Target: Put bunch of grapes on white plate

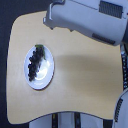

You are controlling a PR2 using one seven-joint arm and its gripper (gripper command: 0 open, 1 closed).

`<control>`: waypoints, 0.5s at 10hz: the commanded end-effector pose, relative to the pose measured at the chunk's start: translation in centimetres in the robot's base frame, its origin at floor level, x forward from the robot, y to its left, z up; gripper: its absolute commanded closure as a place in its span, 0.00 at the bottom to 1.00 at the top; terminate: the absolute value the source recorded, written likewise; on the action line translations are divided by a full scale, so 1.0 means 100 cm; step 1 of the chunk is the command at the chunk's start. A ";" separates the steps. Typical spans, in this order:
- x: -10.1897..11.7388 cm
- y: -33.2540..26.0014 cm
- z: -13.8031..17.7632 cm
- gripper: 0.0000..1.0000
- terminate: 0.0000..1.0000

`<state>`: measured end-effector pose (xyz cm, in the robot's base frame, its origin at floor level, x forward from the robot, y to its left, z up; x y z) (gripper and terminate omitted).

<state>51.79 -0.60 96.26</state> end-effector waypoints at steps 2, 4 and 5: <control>0.015 -0.156 -0.012 0.00 0.00; 0.019 -0.197 -0.015 0.00 0.00; 0.021 -0.208 -0.014 0.00 0.00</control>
<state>52.95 -12.77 95.24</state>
